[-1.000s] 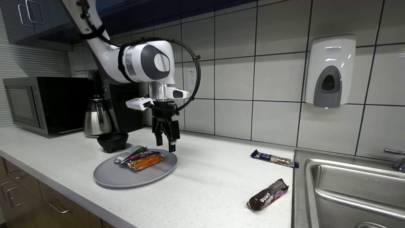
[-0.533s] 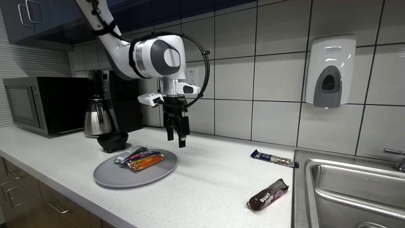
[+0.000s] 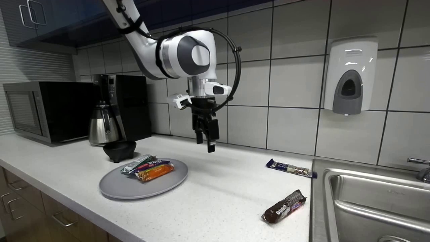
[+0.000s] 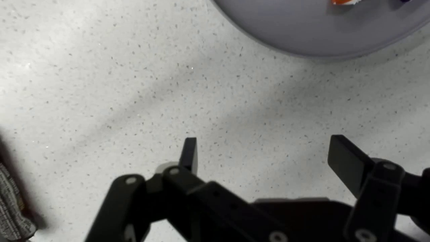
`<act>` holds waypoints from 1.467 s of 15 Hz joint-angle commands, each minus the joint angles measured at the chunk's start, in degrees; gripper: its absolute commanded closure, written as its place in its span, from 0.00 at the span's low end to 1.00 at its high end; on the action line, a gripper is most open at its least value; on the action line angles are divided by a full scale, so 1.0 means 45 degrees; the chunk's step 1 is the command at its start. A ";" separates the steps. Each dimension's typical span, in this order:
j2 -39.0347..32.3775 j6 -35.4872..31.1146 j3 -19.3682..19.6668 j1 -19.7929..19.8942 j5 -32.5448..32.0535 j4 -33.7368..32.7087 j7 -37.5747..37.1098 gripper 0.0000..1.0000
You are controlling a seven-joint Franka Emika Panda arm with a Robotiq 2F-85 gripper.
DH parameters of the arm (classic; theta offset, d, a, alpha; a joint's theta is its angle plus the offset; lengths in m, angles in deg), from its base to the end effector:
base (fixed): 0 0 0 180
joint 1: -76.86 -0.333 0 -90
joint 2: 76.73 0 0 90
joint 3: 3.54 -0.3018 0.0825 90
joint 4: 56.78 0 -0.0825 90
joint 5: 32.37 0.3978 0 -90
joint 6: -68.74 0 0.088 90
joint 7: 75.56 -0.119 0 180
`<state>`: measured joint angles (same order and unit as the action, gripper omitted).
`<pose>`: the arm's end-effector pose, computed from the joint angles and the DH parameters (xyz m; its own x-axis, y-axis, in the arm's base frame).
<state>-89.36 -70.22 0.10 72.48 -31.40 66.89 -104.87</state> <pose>0.5744 0.0075 0.2643 0.8721 -0.4875 0.0420 -0.4871 -0.8731 -0.0211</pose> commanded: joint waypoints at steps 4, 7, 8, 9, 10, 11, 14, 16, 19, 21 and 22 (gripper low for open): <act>-0.0739 0.0306 0.0237 0.0531 0.0928 -0.1181 -0.0262 0.00; -0.1117 0.0220 0.0441 0.0604 0.1125 -0.1680 -0.0617 0.00; -0.1128 0.0255 0.0535 0.0591 0.1091 -0.1811 -0.0820 0.00; -0.1300 0.0276 0.0591 0.0623 0.1153 -0.2059 -0.0924 0.00; -0.1422 0.0264 0.0645 0.0655 0.1200 -0.2246 -0.1040 0.00; -0.1562 0.0274 0.0709 0.0681 0.1235 -0.2475 -0.1174 0.00; -0.2009 0.0299 0.0875 0.0754 0.1264 -0.3114 -0.1584 0.00; -0.2419 0.0210 0.0951 0.0818 0.1289 -0.3546 -0.1903 0.00; -0.3015 0.0190 0.1070 0.0897 0.1343 -0.4209 -0.2312 0.00; -0.3404 0.0197 0.1140 0.0957 0.1377 -0.4641 -0.2575 0.00; -0.3571 0.0211 0.1187 0.0972 0.1387 -0.4845 -0.2717 0.00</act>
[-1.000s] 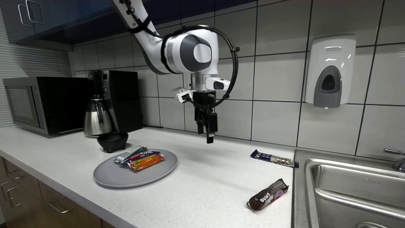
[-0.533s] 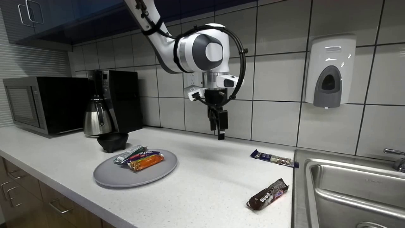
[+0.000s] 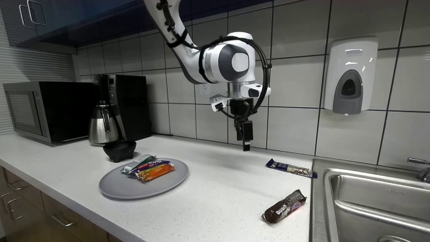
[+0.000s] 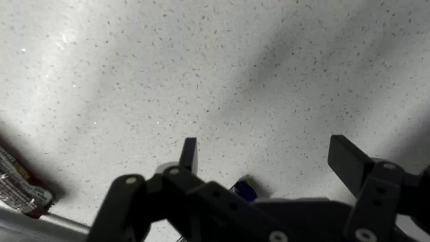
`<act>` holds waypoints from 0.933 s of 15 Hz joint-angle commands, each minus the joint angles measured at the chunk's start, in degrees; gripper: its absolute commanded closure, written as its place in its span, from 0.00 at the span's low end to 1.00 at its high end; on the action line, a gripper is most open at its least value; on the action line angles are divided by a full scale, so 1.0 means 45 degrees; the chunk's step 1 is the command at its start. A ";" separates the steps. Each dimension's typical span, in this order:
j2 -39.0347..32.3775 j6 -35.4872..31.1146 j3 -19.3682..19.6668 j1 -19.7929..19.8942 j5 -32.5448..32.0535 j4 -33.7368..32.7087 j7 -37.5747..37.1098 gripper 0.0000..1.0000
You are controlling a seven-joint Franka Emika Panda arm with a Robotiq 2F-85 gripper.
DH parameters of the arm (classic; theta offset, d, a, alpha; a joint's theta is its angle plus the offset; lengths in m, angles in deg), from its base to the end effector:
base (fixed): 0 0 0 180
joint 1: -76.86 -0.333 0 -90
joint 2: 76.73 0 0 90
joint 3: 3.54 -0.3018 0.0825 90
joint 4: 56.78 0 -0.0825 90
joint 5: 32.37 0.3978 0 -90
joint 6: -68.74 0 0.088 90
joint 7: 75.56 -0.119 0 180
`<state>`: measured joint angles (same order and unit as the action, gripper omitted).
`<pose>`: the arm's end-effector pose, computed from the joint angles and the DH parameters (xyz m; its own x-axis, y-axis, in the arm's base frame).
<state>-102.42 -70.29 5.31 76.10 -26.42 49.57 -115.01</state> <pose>0.6524 -0.0864 0.2599 0.6278 -0.7729 0.0922 -0.7678 -0.6343 -0.0898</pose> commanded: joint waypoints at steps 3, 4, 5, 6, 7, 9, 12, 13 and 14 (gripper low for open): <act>-0.1143 0.0248 0.0165 0.0265 0.0327 -0.1571 -0.0874 0.00; -0.1288 0.0220 0.0187 0.0313 0.0404 -0.1738 -0.0983 0.00; -0.1417 0.0220 0.0219 0.0342 0.0435 -0.1897 -0.1116 0.00; -0.1550 0.0221 0.0241 0.0387 0.0479 -0.2065 -0.1212 0.00; -0.1669 0.0215 0.0275 0.0416 0.0489 -0.2203 -0.1332 0.00; -0.1908 0.0207 0.0374 0.0468 0.0462 -0.2498 -0.1623 0.00; -0.2273 0.0181 0.0499 0.0547 0.0477 -0.2938 -0.2142 0.00; -0.2394 0.0179 0.0539 0.0569 0.0472 -0.3085 -0.2310 0.00; -0.2539 0.0175 0.0575 0.0609 0.0488 -0.3263 -0.2484 0.00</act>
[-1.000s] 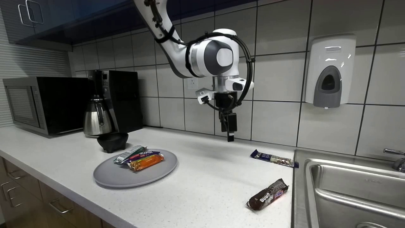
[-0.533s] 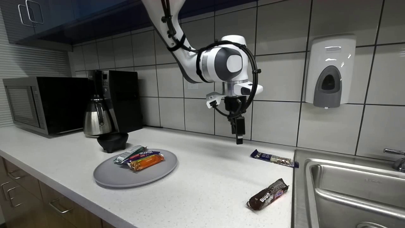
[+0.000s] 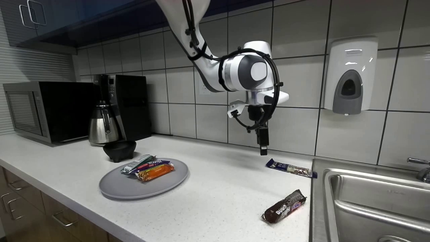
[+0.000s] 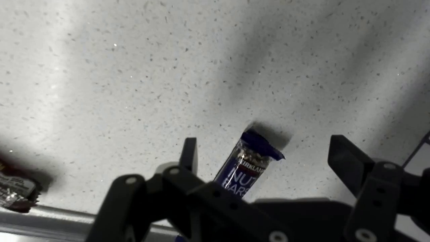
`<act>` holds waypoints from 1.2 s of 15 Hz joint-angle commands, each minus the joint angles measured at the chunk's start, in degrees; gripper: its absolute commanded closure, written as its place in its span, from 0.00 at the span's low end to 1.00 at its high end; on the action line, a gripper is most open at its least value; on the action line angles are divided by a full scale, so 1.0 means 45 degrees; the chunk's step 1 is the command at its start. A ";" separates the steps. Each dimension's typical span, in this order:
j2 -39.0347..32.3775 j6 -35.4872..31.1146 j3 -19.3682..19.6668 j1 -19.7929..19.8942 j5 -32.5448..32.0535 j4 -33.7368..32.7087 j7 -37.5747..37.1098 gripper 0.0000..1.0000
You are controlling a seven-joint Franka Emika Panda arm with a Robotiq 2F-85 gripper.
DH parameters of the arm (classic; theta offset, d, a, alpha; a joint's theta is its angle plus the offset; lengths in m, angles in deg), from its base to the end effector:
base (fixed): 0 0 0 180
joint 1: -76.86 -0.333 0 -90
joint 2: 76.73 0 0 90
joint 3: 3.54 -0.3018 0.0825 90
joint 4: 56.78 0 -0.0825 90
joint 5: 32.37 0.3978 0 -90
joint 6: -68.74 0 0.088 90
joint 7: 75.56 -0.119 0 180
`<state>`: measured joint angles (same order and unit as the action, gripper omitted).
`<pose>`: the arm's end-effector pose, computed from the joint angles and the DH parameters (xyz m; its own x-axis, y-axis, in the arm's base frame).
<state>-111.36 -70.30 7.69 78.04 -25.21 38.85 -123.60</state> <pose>0.6891 -0.1359 0.2429 0.4443 -0.8875 0.1221 -0.8820 -0.4573 -0.1140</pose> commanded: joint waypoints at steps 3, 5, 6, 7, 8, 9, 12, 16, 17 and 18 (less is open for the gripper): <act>-0.0978 0.0178 0.0089 0.0350 0.0258 -0.1345 -0.1032 0.00; -0.1224 0.0212 0.0151 0.0453 0.0244 -0.1622 -0.1289 0.00; -0.1376 0.0241 0.0210 0.0469 0.0192 -0.1780 -0.1434 0.00; -0.1490 0.0254 0.0224 0.0516 0.0196 -0.1908 -0.1542 0.00; -0.1624 0.0268 0.0243 0.0560 0.0191 -0.2067 -0.1658 0.00; -0.1730 0.0287 0.0255 0.0596 0.0179 -0.2198 -0.1747 0.00; -0.2055 0.0340 0.0346 0.0665 0.0133 -0.2601 -0.1974 0.00; -0.2469 0.0412 0.0374 0.0784 0.0119 -0.3048 -0.2165 0.00; -0.2569 0.0427 0.0374 0.0820 0.0128 -0.3150 -0.2178 0.00; -0.2666 0.0441 0.0373 0.0852 0.0136 -0.3246 -0.2195 0.00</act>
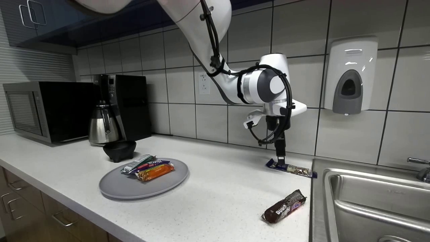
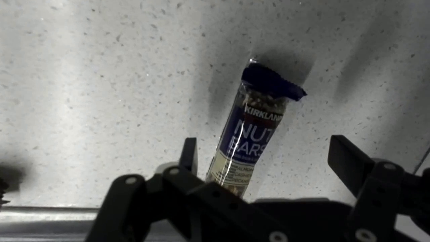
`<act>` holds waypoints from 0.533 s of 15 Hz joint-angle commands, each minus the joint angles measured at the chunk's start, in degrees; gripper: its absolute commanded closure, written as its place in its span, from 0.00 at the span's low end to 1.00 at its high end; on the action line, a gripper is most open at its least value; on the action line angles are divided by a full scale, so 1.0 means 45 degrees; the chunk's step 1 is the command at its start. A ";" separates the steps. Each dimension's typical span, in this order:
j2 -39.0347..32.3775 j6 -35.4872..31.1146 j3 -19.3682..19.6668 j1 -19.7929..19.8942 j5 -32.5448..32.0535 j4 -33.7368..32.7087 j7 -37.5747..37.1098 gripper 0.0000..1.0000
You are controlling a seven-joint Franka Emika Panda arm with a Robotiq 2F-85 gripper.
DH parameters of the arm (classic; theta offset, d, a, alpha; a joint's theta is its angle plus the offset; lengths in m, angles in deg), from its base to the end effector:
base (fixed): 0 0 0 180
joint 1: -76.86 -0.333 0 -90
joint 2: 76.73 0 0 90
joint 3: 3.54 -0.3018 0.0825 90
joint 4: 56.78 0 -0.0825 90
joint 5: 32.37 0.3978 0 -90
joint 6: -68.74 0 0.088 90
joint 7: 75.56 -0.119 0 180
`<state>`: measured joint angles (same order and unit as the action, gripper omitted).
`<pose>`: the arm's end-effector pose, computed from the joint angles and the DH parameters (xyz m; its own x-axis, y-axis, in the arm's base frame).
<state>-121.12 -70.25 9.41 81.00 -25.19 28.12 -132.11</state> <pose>0.7142 -0.1894 0.2113 0.2601 -0.9533 0.1535 -0.9518 -0.2799 -0.1253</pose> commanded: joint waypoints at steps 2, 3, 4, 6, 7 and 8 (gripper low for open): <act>-0.0708 0.0492 -0.0008 0.0265 0.0131 -0.1095 -0.0366 0.00; -0.0802 0.0504 -0.0015 0.0297 0.0140 -0.1190 -0.0392 0.00; -0.0895 0.0516 -0.0018 0.0325 0.0141 -0.1293 -0.0420 0.00; -0.1063 0.0547 -0.0027 0.0374 0.0144 -0.1490 -0.0456 0.00; -0.1129 0.0550 -0.0026 0.0388 0.0140 -0.1571 -0.0477 0.00; -0.1202 0.0574 -0.0031 0.0403 0.0137 -0.1665 -0.0495 0.00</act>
<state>-124.67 -70.15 9.45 82.06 -25.19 24.49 -133.31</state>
